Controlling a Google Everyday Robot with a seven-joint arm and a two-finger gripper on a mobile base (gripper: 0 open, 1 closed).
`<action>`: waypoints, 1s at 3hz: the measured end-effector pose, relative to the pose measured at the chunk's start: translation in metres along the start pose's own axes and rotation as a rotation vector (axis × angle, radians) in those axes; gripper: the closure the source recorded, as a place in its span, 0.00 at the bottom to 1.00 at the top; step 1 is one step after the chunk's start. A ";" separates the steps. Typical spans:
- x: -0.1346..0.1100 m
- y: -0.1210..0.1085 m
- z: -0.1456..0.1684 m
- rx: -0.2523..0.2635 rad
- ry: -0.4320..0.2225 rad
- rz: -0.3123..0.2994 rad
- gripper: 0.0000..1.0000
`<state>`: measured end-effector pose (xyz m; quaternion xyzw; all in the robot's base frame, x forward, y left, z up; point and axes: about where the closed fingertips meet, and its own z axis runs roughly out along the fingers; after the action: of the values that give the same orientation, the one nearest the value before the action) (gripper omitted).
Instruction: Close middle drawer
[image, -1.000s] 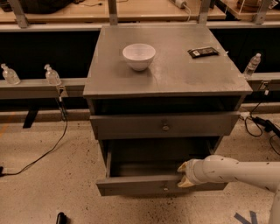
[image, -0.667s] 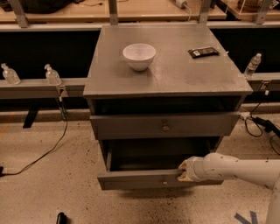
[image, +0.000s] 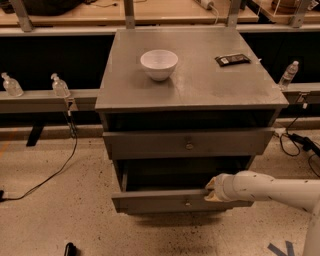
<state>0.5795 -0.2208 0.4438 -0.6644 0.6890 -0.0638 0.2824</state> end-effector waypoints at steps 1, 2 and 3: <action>0.006 -0.036 -0.010 0.083 -0.018 -0.008 0.20; 0.014 -0.065 -0.027 0.166 -0.072 -0.009 0.01; 0.013 -0.059 -0.043 0.171 -0.129 0.012 0.16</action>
Offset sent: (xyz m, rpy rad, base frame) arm 0.0517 -0.0483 0.0942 0.1827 -0.2899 -0.0071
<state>0.6120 -0.2516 0.5028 -0.6363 0.6656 -0.0780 0.3822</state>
